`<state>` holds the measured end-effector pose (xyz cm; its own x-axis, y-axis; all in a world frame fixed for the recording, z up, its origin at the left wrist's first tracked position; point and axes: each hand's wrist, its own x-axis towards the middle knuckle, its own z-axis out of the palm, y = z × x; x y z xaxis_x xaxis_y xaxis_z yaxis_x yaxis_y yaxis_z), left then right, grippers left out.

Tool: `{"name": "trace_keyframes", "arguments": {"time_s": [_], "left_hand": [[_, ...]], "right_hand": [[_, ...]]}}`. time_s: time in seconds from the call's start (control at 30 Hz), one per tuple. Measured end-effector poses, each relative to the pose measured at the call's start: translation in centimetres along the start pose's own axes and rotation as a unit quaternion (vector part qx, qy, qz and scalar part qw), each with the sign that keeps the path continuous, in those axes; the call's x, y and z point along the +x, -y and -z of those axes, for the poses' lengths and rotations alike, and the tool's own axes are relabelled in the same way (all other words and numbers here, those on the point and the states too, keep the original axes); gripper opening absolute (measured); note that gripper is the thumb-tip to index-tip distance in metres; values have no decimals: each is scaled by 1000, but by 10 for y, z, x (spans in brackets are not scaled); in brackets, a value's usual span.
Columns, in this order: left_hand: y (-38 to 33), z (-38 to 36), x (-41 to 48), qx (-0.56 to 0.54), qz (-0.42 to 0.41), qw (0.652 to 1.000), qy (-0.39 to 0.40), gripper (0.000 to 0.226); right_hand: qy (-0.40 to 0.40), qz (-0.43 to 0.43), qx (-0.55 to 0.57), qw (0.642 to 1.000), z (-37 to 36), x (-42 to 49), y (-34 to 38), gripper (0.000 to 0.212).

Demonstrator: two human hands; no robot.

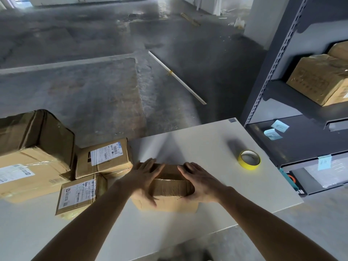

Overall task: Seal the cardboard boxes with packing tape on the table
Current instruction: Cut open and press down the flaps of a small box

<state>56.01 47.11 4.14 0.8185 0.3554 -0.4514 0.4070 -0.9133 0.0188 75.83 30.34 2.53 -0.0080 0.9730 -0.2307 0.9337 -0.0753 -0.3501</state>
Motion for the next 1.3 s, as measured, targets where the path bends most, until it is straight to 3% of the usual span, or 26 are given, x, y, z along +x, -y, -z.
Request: {"name": "trace_keyframes", "arguments": {"time_s": [0.1,0.3,0.57,0.77,1.0,1.3], "left_hand": [[13,2,-13,-5,20,1000,13,143],[11,-1,-19,-29,-9,999,-33,132],[19,-8,-25,-73,-19,996,-51,137],[24,-18,-25,-176,48,980,-76,96],[37,-31,-20,-305,74,945,-89,89],[39,-33,-24,-126,0,972,-197,61]], "right_hand": [[3,-9,4,1000,0,1,0,109],[-7,-11,-32,999,-1,8,0,115],[20,-12,-75,997,3,32,37,120],[27,-13,-69,997,7,31,40,120],[40,-25,-64,997,7,31,41,122],[29,-29,-69,997,9,30,43,119]]}}
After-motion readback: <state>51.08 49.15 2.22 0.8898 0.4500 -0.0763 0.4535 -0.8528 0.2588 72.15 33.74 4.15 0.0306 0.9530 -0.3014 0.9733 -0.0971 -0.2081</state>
